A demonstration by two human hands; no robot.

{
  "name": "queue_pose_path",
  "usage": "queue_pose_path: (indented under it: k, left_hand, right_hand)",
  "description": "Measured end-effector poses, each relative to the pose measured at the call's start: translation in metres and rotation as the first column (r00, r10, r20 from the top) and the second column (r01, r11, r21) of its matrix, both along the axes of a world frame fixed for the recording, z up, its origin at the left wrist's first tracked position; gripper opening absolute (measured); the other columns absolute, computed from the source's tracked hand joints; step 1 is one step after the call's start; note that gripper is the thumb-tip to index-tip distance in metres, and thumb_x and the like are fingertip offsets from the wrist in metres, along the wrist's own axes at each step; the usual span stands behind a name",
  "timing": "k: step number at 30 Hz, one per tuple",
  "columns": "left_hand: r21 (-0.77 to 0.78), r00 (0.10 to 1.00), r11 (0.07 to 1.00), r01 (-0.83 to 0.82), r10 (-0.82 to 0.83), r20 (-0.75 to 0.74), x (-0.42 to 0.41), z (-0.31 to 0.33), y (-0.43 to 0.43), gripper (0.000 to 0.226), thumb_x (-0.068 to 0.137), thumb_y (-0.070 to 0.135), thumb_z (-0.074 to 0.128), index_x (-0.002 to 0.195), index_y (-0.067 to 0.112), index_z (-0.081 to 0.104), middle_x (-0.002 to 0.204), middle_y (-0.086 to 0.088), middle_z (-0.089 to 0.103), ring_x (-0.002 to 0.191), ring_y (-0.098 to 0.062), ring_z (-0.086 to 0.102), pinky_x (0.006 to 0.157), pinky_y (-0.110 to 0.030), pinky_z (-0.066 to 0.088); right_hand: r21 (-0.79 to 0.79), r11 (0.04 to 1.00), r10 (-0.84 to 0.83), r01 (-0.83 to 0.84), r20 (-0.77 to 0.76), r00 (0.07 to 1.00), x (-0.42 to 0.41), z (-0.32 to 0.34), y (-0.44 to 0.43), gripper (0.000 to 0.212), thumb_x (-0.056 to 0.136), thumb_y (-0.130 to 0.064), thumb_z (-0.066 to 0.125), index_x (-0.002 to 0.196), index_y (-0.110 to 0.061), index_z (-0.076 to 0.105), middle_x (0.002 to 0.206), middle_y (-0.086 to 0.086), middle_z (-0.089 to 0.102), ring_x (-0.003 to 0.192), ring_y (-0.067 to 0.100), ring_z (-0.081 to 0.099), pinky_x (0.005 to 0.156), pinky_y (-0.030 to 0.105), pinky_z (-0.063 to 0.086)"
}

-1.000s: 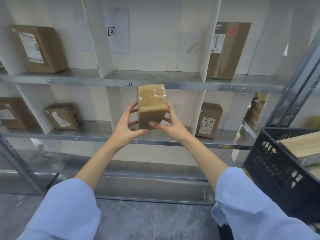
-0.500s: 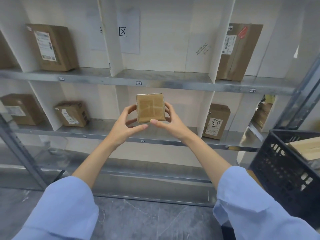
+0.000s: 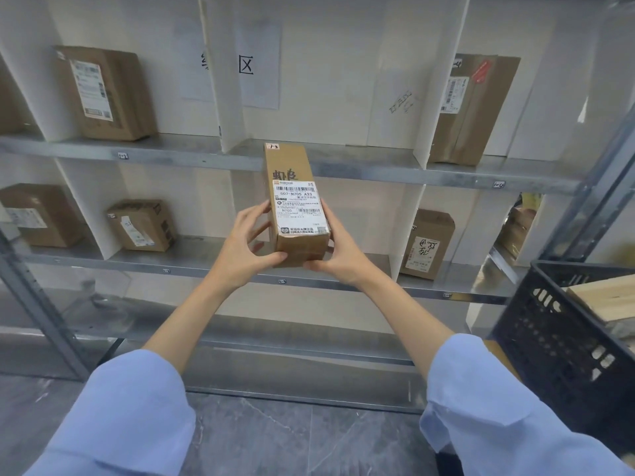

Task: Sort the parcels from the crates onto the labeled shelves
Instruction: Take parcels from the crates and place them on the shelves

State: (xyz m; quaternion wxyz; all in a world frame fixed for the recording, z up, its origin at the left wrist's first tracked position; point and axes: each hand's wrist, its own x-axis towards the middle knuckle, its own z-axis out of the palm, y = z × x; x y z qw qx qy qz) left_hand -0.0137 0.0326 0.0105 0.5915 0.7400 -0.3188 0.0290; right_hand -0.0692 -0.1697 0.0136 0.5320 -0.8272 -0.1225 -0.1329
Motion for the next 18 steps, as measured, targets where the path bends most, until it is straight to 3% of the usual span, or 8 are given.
queue_pose_path:
  k: [3,8,11,14,18]
  left_hand:
    - [-0.019,0.999,0.999,0.027,-0.028,-0.023,-0.001,-0.001,-0.001,0.091,0.071,0.01,0.084,0.144,0.033,0.034,0.15,0.014,0.034,0.134,-0.006,0.043,0.105,-0.03,0.041]
    - [-0.042,0.997,0.999,0.034,-0.037,-0.068,-0.001,-0.006,0.004,0.094,0.057,0.034,0.086,0.135,0.038,0.036,0.147,0.022,0.04,0.137,0.001,0.038,0.112,-0.037,0.036]
    - [-0.006,0.997,1.0,0.014,-0.014,-0.072,0.001,-0.004,0.011,0.099,0.056,0.042,0.087,0.139,0.035,0.035,0.146,0.021,0.042,0.135,0.006,0.038,0.107,-0.035,0.04]
    - [0.013,0.997,1.0,-0.02,0.021,-0.071,0.004,-0.005,0.02,0.1,0.056,0.051,0.085,0.141,0.036,0.035,0.144,0.022,0.045,0.132,0.002,0.042,0.095,-0.028,0.047]
    - [0.017,0.997,1.0,-0.024,0.026,-0.075,0.009,-0.005,0.029,0.095,0.058,0.054,0.082,0.14,0.041,0.035,0.144,0.025,0.044,0.132,0.0,0.043,0.084,-0.016,0.047]
  right_hand:
    - [0.034,0.999,0.008,-0.008,0.008,1.0,0.0,0.0,0.0,0.108,0.075,-0.002,0.082,0.156,-0.024,0.014,0.156,-0.006,0.032,0.14,0.011,0.038,0.098,0.017,0.046]
    - [0.075,0.996,0.053,-0.05,-0.034,0.998,0.005,0.003,0.001,0.106,0.071,0.0,0.085,0.152,-0.021,0.019,0.138,-0.032,0.035,0.134,0.009,0.044,0.091,0.009,0.044]
    - [0.08,0.995,0.067,-0.062,-0.061,0.996,0.011,0.001,0.006,0.108,0.068,-0.006,0.089,0.148,-0.024,0.02,0.143,-0.027,0.03,0.133,0.004,0.041,0.097,0.009,0.041]
    - [0.096,0.994,0.067,-0.059,-0.083,0.994,0.017,-0.002,0.012,0.108,0.065,-0.013,0.091,0.147,-0.026,0.022,0.155,-0.012,0.028,0.141,0.006,0.035,0.11,0.02,0.037]
    - [0.149,0.988,0.053,-0.035,-0.118,0.992,0.023,-0.002,0.022,0.095,0.074,-0.024,0.086,0.145,-0.028,0.024,0.154,-0.009,0.035,0.141,0.004,0.035,0.117,0.036,0.034]
